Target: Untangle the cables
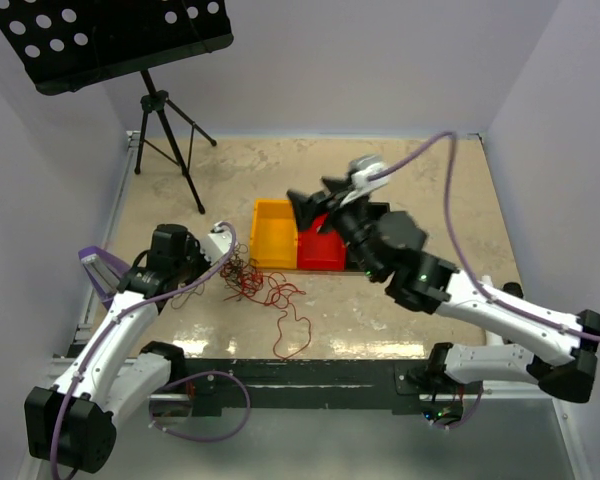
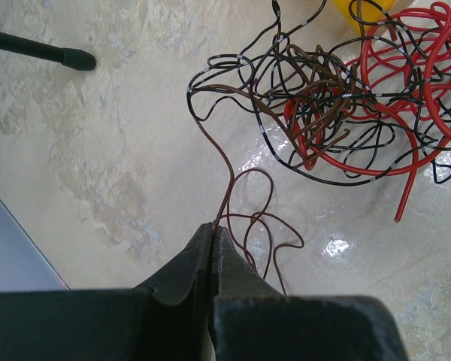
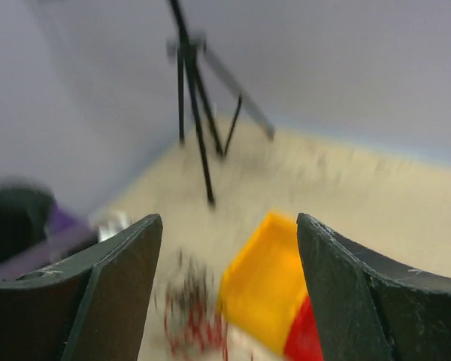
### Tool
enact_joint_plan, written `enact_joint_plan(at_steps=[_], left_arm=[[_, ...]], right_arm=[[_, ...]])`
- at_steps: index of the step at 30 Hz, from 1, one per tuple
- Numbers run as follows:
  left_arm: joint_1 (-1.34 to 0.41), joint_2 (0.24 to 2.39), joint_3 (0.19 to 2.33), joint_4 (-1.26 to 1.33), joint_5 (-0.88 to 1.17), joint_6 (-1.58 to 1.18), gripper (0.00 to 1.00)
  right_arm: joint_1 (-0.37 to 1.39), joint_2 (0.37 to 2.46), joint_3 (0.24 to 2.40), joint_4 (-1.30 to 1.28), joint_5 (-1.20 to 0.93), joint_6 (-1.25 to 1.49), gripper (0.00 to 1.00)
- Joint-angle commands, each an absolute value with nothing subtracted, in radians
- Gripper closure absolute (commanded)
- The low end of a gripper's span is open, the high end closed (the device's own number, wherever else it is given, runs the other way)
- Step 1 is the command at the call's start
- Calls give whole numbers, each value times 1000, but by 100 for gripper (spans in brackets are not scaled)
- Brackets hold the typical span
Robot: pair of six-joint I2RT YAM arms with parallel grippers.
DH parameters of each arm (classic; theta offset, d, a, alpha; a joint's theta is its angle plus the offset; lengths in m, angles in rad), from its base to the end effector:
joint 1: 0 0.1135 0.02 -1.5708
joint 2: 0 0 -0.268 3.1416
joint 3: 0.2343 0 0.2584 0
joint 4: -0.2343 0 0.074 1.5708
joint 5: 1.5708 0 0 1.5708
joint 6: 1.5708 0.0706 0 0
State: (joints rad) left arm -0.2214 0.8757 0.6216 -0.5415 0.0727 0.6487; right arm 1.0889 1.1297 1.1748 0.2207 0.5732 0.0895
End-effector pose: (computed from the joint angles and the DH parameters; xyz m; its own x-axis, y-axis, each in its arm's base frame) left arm 0.2016 -0.0506 0.2111 -0.3930 0.7061 -0.5890 0.6351 0.6717 0.3815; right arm 0.1649 0.2327 0.4621 0.0764 0.3081 -0.9483 -0.5108 0.8289 0.2281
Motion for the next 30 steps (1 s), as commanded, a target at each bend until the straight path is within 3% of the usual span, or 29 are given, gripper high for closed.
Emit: enact_joint_plan(at_steps=[1, 4, 8, 17, 23, 26, 28, 30], left_arm=[[-218, 861, 624, -529, 95, 660, 100], [-218, 856, 621, -529, 86, 670, 100], [-218, 862, 621, -525, 77, 670, 100], [-218, 873, 617, -523, 72, 661, 100], [-218, 874, 611, -522, 66, 666, 100], [-218, 874, 607, -522, 64, 667, 100], [-218, 873, 606, -520, 63, 669, 100], [-218, 870, 601, -522, 60, 672, 100]], right_arm=[[1095, 1140, 912, -38, 350, 434, 23], [1095, 1062, 740, 41, 243, 526, 15], [1100, 1057, 675, 75, 175, 560, 9], [1153, 1241, 695, 121, 198, 540, 10], [1173, 1393, 739, 83, 340, 571, 21], [1172, 1425, 758, 72, 409, 592, 32], [1173, 1442, 765, 72, 431, 598, 45], [1172, 1448, 762, 75, 443, 610, 69]])
